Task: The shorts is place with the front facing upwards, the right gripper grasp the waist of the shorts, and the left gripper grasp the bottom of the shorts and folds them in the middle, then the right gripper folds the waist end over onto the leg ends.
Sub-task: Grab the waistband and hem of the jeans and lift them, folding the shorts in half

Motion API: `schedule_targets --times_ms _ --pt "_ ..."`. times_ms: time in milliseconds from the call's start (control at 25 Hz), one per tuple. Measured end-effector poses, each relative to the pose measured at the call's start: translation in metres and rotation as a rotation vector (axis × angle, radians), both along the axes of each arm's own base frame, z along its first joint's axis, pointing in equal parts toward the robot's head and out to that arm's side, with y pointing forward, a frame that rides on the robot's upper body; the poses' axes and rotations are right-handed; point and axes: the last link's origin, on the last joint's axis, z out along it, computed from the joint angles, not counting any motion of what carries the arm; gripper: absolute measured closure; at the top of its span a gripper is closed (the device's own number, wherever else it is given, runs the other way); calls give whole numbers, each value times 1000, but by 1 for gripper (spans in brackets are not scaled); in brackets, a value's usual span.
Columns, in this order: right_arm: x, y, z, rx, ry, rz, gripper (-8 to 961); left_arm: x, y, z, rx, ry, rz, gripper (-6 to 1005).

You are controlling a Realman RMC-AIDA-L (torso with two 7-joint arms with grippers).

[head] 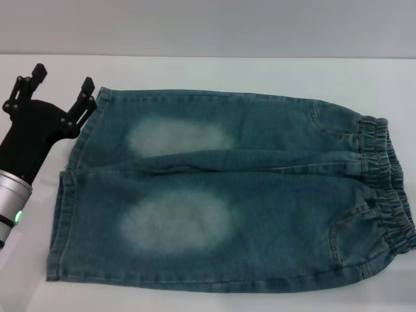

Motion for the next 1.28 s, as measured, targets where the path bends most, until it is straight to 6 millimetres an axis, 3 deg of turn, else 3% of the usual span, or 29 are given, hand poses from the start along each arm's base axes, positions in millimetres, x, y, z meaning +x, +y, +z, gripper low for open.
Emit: schedule_targets --times_ms 560,680,880,1280 --pt "-6 4 -6 -47 8 37 161 5 5 -7 -38 8 -3 172" --pt "-11 32 -17 -269 159 98 160 14 11 -10 -52 7 -24 173" --pt "-19 59 -19 -502 285 152 161 28 27 -19 -114 -12 18 174" --pt "-57 111 -24 -879 403 210 163 61 60 -43 -421 -26 321 176"
